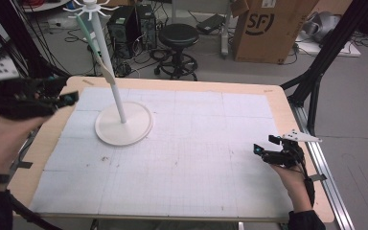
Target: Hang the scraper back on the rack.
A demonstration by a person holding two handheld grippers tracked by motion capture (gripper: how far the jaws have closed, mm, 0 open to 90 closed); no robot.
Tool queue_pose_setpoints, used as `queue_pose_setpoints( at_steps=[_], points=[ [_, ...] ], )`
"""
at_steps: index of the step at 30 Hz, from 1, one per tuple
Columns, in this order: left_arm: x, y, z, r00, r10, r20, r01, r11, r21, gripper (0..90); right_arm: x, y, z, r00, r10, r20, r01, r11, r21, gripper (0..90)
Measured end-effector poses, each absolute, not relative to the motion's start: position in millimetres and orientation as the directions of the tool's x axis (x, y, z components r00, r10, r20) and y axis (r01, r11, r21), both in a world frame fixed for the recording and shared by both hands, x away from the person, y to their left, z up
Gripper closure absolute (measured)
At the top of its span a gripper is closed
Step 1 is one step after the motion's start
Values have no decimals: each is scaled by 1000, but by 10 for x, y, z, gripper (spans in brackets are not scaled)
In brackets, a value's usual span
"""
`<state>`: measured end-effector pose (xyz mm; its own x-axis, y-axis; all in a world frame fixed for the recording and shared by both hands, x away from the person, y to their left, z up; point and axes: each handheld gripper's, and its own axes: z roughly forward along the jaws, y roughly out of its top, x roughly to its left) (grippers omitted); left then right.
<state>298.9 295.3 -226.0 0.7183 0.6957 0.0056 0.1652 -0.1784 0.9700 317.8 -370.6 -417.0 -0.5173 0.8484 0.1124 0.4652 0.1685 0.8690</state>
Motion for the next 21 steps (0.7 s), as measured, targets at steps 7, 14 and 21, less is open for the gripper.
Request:
queue_pose_setpoints(
  at_steps=[7, 14, 21],
  points=[
    [2958, 2813, -3057, 731, 682, 16, 141, -173, 975, 184, 3175, -3704, -4172, -514, 850, 112, 470, 170, 866, 173],
    [2972, 2766, -3697, 723, 688, -54, 165, -96, 982, 165, 3164, -3706, -4187, -511, 853, 109, 475, 174, 863, 173],
    [2951, 2739, -3942, 726, 685, -71, 188, -98, 977, 164, 3132, -3719, -4192, -509, 855, 104, 475, 178, 862, 173]
  ],
)
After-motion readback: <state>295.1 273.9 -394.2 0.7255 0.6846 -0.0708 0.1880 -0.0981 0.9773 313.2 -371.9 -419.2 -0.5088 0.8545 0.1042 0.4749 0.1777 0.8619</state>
